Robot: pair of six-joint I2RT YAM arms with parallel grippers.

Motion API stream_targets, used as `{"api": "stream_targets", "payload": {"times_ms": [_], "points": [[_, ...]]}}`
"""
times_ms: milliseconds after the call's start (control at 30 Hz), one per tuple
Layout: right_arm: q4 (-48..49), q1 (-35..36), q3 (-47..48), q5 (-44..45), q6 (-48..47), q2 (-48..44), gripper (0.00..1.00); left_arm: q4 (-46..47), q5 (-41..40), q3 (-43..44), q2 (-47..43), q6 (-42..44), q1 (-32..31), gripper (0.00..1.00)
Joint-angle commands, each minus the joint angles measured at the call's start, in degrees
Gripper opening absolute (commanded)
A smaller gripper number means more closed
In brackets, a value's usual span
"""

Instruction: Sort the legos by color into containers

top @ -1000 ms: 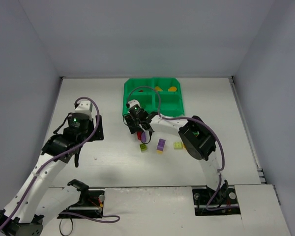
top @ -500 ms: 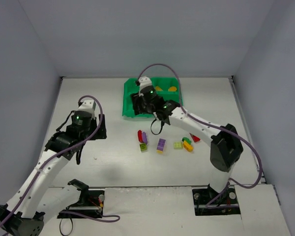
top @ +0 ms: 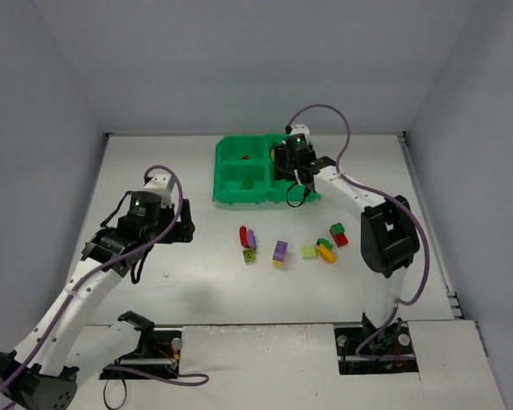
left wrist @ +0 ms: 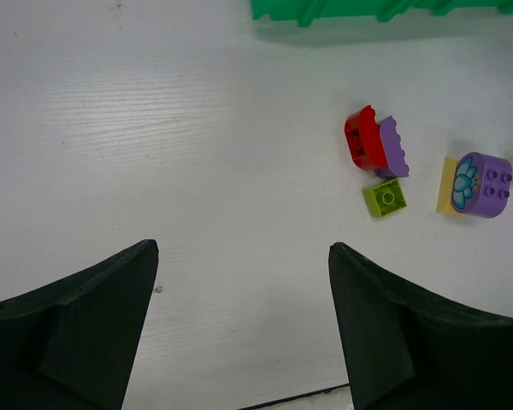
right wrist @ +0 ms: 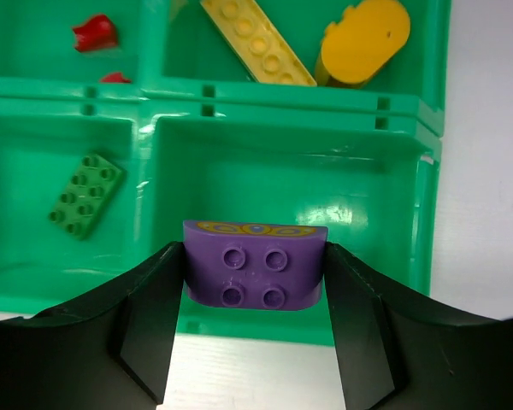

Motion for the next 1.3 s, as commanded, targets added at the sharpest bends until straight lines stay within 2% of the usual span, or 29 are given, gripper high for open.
{"api": "stream_targets", "payload": {"times_ms": [0,67,100,200,400,600,767,933,1067,1267], "points": [[1.01,-0.92,3.91,-0.89,0.78,2.12,0.38,3.37,4.08,-0.42,0.02,0.61,0.08,0.75],[0.92,-1.27,4.61,-1.85,0.34,3.35,0.49,3.37,5.66,-0.77,0.11,0.96,-0.01,0.75],[0.92,-1.27,4.61,-1.94,0.42,3.45,0.59,3.46,6.1,-0.86,0.11,1.05,-0.01,0.75],[0.92,-1.45,4.17,-2.12,0.34,2.75,0.76,3.98,8.29,-1.3,0.2,1.67,-0.53,0.75],[0.83,-1.54,3.38,-2.73,-1.77,-1.9,0.94,6.0,11.91,-1.13,2.83,3.25,-4.39,0.76],[0.48,-1.45,0.4,-2.91,-2.65,-10.78,0.93,7.67,11.47,1.42,10.64,5.36,-13.34,0.75],[0.48,-2.15,-8.82,-1.51,-2.65,-20.34,0.93,12.06,11.03,2.74,19.59,5.62,-18.81,0.68],[0.48,-3.82,-17.87,-1.68,-2.04,-27.22,0.93,14.96,8.22,5.55,27.96,6.67,-23.46,0.67],[0.04,-5.14,-24.98,-1.59,-1.08,-32.13,0.93,18.22,7.87,8.53,35.59,7.9,-24.44,0.67],[-1.36,-7.51,-29.22,-2.64,-0.54,-37.07,0.93,17.61,7.78,13.2,45.19,10.1,-24.35,0.67]]}}
